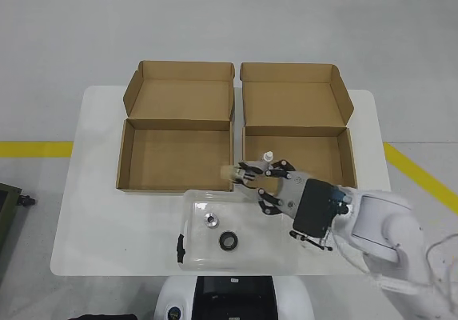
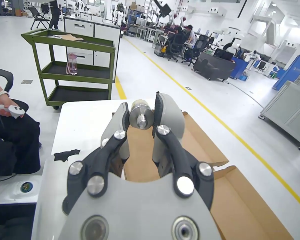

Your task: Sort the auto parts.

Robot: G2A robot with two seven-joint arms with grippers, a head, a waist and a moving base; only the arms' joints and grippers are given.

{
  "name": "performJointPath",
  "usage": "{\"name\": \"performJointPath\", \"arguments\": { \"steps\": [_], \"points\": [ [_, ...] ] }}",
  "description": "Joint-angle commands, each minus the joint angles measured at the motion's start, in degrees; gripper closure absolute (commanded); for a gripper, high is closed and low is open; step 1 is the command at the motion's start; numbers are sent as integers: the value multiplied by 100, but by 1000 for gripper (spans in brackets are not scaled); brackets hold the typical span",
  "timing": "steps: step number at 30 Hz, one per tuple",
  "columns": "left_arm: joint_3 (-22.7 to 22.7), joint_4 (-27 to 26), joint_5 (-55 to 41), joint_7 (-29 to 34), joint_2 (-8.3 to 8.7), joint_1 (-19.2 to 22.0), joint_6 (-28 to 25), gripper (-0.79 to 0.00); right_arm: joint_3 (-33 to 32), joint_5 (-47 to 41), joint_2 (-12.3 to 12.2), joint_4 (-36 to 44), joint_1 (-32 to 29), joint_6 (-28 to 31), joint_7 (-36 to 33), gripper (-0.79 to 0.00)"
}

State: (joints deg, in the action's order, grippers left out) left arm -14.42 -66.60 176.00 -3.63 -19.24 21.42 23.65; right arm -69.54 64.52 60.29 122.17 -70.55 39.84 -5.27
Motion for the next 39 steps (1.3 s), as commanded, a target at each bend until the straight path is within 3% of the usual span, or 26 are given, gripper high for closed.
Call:
{"name": "performJointPath", "arguments": {
  "steps": [1,25,39],
  "points": [
    [0,0,0,0,0,0,0,-785,19,59,-5,-101,-62,11,-77,0],
    [0,0,0,0,0,0,0,-785,-1129,412,-211,-972,-771,-173,-1660,0],
    [0,0,0,0,0,0,0,-785,-584,588,-175,-2042,214,-116,-2536,0]
  ]
}}
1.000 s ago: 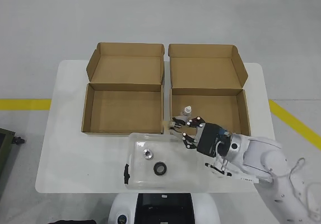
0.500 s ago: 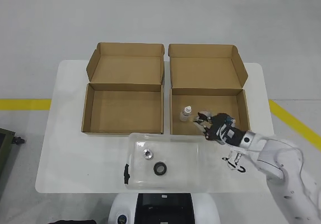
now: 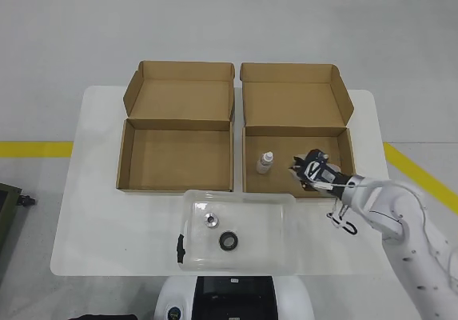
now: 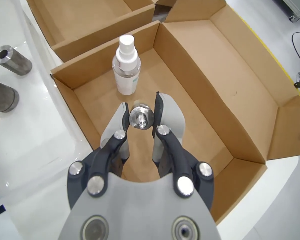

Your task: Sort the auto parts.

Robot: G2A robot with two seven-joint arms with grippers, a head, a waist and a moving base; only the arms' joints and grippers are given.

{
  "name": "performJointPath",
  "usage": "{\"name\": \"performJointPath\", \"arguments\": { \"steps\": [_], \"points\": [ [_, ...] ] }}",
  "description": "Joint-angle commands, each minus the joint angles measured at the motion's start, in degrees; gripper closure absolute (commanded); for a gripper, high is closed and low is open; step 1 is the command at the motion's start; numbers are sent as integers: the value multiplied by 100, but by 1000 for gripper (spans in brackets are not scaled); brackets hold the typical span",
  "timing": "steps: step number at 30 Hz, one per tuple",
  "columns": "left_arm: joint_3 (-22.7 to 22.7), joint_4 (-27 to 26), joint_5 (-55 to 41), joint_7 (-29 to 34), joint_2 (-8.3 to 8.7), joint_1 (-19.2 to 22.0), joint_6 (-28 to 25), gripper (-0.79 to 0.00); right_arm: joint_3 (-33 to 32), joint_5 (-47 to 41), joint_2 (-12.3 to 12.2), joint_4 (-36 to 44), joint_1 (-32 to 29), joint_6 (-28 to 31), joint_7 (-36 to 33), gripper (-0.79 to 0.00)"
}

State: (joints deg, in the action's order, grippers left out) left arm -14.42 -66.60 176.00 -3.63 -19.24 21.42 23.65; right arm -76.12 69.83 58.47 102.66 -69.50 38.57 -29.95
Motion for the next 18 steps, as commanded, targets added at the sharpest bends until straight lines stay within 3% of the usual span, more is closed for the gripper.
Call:
{"name": "performJointPath", "arguments": {
  "steps": [1,18],
  "points": [
    [0,0,0,0,0,0,0,-785,160,66,20,-200,217,4,-93,0],
    [0,0,0,0,0,0,0,-785,1189,324,193,-1269,1372,142,-679,0]
  ]
}}
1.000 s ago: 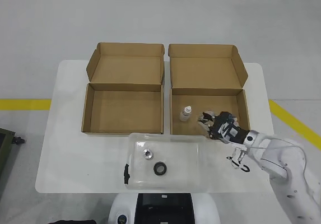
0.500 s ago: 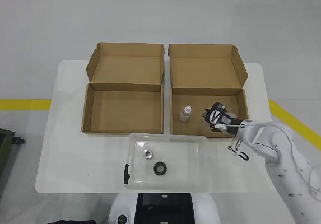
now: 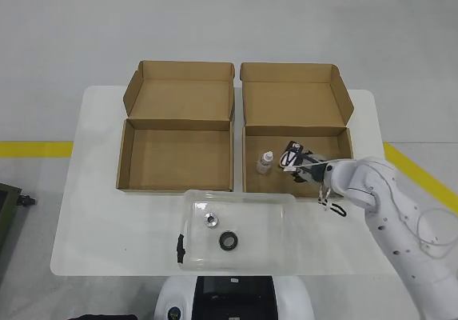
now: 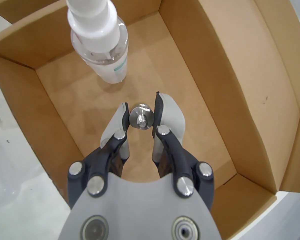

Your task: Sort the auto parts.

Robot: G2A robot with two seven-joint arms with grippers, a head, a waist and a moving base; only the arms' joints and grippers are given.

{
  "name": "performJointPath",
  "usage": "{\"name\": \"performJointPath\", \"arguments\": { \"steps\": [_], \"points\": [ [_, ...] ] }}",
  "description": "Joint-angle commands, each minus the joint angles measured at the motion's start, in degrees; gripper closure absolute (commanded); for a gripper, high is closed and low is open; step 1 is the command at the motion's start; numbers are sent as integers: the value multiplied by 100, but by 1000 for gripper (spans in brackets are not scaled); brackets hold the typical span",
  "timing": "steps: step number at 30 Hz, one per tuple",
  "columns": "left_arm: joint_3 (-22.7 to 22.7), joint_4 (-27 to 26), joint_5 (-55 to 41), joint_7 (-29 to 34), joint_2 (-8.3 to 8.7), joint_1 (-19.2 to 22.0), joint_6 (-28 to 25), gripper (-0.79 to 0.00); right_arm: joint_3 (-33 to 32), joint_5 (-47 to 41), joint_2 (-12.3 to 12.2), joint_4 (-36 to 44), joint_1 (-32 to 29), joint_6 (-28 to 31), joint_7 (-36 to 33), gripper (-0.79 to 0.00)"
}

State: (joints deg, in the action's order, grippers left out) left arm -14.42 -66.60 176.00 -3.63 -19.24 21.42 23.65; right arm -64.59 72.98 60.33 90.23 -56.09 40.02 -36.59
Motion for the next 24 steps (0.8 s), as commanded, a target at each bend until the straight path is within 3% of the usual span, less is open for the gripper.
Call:
{"name": "performJointPath", "arguments": {
  "steps": [1,7,9,12,14,16,24],
  "points": [
    [0,0,0,0,0,0,0,-785,83,37,15,-57,68,4,-48,0],
    [0,0,0,0,0,0,0,-785,284,85,59,-179,225,-27,-129,0],
    [0,0,0,0,0,0,0,-785,324,82,69,-205,259,-33,-130,-231],
    [0,0,0,0,0,0,0,-785,371,66,82,-216,296,-49,-140,-388],
    [0,0,0,0,0,0,0,-785,378,42,87,-174,315,-60,-162,-653],
    [0,0,0,0,0,0,0,-785,341,13,80,-88,310,-72,-192,-770],
    [0,0,0,0,0,0,0,-785,-131,-195,-33,758,-54,-91,-447,-785]
  ]
}}
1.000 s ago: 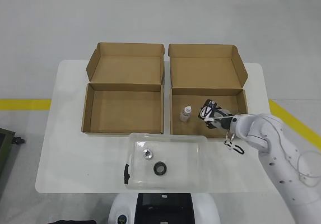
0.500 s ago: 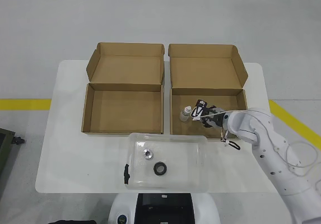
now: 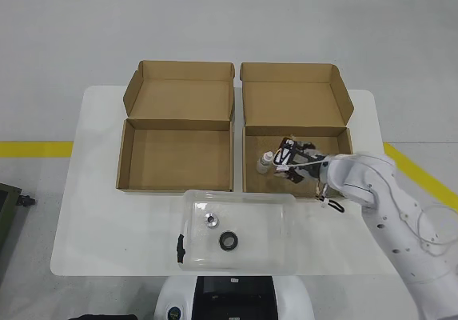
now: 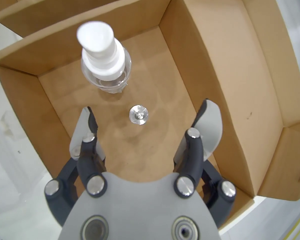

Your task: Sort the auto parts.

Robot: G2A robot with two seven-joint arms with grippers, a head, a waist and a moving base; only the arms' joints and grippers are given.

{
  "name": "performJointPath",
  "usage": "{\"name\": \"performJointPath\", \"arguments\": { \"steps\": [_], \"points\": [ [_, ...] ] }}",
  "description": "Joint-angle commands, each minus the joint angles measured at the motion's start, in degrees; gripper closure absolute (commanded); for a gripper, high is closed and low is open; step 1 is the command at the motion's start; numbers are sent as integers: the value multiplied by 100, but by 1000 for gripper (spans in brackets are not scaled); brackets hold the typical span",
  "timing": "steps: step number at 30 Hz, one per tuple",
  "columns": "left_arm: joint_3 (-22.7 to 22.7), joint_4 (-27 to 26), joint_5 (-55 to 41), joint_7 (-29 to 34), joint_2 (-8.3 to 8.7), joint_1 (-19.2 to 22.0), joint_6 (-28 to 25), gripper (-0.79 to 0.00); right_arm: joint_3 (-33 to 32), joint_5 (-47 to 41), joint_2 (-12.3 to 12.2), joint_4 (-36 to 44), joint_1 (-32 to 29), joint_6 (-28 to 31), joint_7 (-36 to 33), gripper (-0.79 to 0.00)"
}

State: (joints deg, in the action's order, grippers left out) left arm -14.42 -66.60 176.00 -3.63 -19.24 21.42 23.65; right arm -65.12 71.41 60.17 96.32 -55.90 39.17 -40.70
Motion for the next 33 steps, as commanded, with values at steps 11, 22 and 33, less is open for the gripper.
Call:
{"name": "performJointPath", "arguments": {
  "steps": [11,22,33],
  "points": [
    [0,0,0,0,0,0,0,-785,-780,-805,-206,2091,-1357,87,-379,-779],
    [0,0,0,0,0,0,0,-785,-502,-494,-285,3113,-2115,578,-162,-748],
    [0,0,0,0,0,0,0,-785,300,287,-255,2663,-2111,930,467,-616]
  ]
}}
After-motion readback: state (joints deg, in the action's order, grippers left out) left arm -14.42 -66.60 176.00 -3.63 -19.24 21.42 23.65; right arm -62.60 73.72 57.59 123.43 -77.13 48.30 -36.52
